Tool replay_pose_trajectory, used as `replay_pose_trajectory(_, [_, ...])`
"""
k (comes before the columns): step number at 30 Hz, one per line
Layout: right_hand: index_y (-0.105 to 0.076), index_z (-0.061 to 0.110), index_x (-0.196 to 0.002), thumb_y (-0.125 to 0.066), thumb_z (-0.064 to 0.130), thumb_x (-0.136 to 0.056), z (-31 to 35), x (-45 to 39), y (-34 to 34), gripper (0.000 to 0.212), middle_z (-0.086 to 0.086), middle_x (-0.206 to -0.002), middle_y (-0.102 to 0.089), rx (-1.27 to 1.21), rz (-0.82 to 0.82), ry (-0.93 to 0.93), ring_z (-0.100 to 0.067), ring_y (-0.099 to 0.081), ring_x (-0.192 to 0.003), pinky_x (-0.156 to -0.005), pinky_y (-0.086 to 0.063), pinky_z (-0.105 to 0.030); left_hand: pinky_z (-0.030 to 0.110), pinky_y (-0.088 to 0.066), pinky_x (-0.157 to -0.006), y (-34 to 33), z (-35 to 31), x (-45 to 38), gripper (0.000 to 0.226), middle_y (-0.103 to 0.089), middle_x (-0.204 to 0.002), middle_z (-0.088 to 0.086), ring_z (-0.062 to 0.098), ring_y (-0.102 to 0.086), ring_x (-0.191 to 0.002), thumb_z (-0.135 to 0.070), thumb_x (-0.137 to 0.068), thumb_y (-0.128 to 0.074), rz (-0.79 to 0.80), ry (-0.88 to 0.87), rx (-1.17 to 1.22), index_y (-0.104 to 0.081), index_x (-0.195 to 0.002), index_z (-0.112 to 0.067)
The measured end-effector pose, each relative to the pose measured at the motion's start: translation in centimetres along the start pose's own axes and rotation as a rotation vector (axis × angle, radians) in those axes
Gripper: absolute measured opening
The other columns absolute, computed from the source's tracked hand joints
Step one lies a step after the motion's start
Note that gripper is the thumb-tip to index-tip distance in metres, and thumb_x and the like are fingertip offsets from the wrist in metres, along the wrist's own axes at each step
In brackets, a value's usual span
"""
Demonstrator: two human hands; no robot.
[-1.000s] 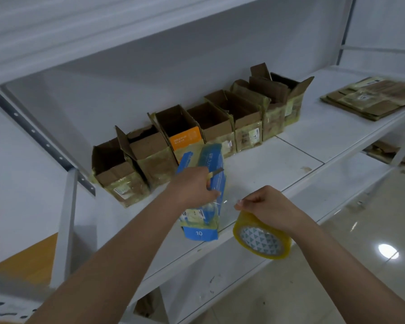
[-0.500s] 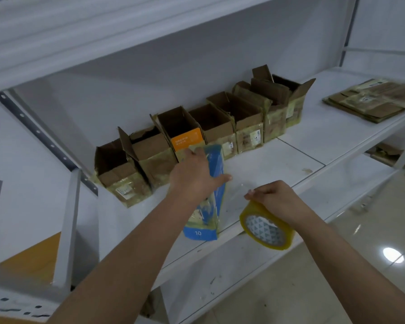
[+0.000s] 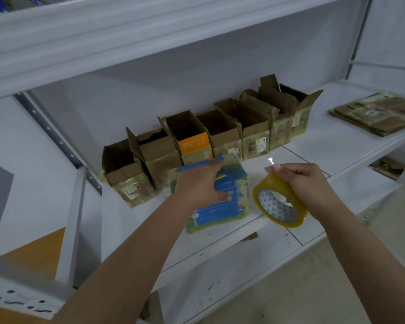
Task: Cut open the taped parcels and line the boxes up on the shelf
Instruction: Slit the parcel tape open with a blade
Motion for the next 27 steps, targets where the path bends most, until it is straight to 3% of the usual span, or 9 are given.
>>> replay_pose_trajectory(4, [-0.078, 0.031, -0.082, -0.063, 0.033, -0.093, 0.4, -0.1, 0.3, 0.019, 0.015, -0.084, -0.073, -0.009, -0.009, 0.013, -0.008, -0.064, -0.079, -0.066, -0.048, -0.027, 0.039, -0.047, -0.098, -0.9, -0.3, -0.1, 0.072, -0.028, -0.159, -0.010, 0.021, -0.041, -0.137, -0.028, -0.091, -0.068, -0.058, -0.016, -0.028, -0.029, -0.152, -0.032])
replay_pose_trajectory(7, [-0.078, 0.030, -0.082, -0.063, 0.031, -0.094, 0.3, 0.0, 1.0, 0.019, 0.012, -0.086, -0.073, -0.020, -0.024, 0.024, -0.006, -0.063, -0.077, -0.063, -0.046, -0.025, 0.033, -0.043, -0.097, 0.1, 1.3, 1.1, 0.072, -0.039, -0.152, -0.017, 0.014, -0.043, -0.134, -0.029, -0.086, -0.073, 0.035, -0.106, 0.067, -0.036, -0.146, -0.043])
replay_pose_trajectory(11, [-0.079, 0.028, -0.084, -0.063, 0.033, -0.094, 0.3, 0.0, 0.5, 0.019, 0.012, -0.084, -0.073, -0.012, -0.027, 0.017, -0.012, -0.064, -0.080, -0.068, -0.048, -0.030, 0.035, -0.045, -0.096, 0.1, -0.2, 1.9, 0.079, -0.050, -0.143, -0.013, 0.014, -0.050, -0.127, -0.071, -0.074, -0.065, -0.010, -0.027, 0.140, -0.044, -0.142, -0.038])
replay_pose_trajectory(14, [-0.078, 0.030, -0.083, -0.063, 0.034, -0.094, 0.7, -0.1, -0.1, 0.019, 0.007, -0.091, -0.074, 0.013, -0.029, 0.029, -0.013, -0.064, -0.081, -0.071, -0.049, -0.033, 0.036, -0.048, -0.077, -1.7, -3.9, 1.3, 0.095, -0.043, -0.149, -0.001, 0.023, -0.057, -0.117, -0.088, -0.070, -0.047, -0.055, 0.108, 0.014, -0.043, -0.139, -0.024])
replay_pose_trajectory(16, [-0.078, 0.031, -0.081, -0.063, 0.033, -0.094, 0.8, -0.2, -0.3, 0.020, 0.009, -0.092, -0.073, 0.022, -0.029, 0.032, -0.012, -0.062, -0.082, -0.074, -0.049, -0.034, 0.035, -0.043, -0.070, -2.4, -5.1, 1.3, 0.086, -0.025, -0.160, 0.004, 0.029, -0.057, -0.116, -0.077, -0.081, -0.048, -0.075, 0.140, -0.049, -0.038, -0.142, -0.018])
replay_pose_trajectory(19, [-0.078, 0.032, -0.081, -0.063, 0.035, -0.093, 0.8, -0.2, -0.3, 0.020, 0.013, -0.087, -0.072, 0.036, -0.013, 0.025, -0.010, -0.062, -0.080, -0.072, -0.049, -0.032, 0.033, -0.045, -0.072, -2.1, -3.9, 1.8, 0.065, -0.020, -0.162, 0.001, 0.027, -0.057, -0.115, -0.057, -0.087, -0.055, -0.080, 0.056, -0.033, -0.043, -0.138, -0.020])
replay_pose_trajectory(21, [-0.079, 0.032, -0.081, -0.063, 0.035, -0.093, 0.9, 0.0, -0.6, 0.020, 0.013, -0.085, -0.072, 0.040, 0.009, 0.028, -0.010, -0.063, -0.078, -0.066, -0.047, -0.028, 0.034, -0.050, -0.082, -1.6, -2.0, 2.5, 0.060, -0.020, -0.162, -0.007, 0.021, -0.055, -0.121, -0.048, -0.085, -0.062, -0.040, -0.043, 0.034, -0.047, -0.137, -0.023])
replay_pose_trajectory(24, [-0.079, 0.030, -0.083, -0.063, 0.034, -0.093, 1.4, 0.4, -1.2, 0.020, 0.010, -0.085, -0.075, 0.045, 0.072, 0.043, -0.009, -0.067, -0.077, -0.061, -0.047, -0.023, 0.031, -0.042, -0.104, -0.3, 1.4, 3.8, 0.074, -0.019, -0.159, -0.021, 0.007, -0.036, -0.139, -0.031, -0.084, -0.067, 0.067, -0.130, 0.160, -0.033, -0.151, -0.032])
replay_pose_trajectory(27, [-0.080, 0.031, -0.084, -0.063, 0.033, -0.093, 2.3, 0.7, -1.9, 0.019, 0.014, -0.084, -0.075, 0.095, 0.171, 0.065, -0.002, -0.069, -0.077, -0.063, -0.048, -0.016, 0.021, -0.034, -0.109, 0.4, 4.5, 4.8, 0.075, -0.025, -0.155, -0.024, 0.000, -0.029, -0.141, -0.016, -0.086, -0.067, 0.125, -0.167, 0.215, -0.033, -0.151, -0.032])
Point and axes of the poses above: each hand's wrist, its own x-axis away from the middle knuckle, its own y-axis out of the back of the hand, z = x × y, the point moved 1 cm from there along -x, towards the middle knuckle
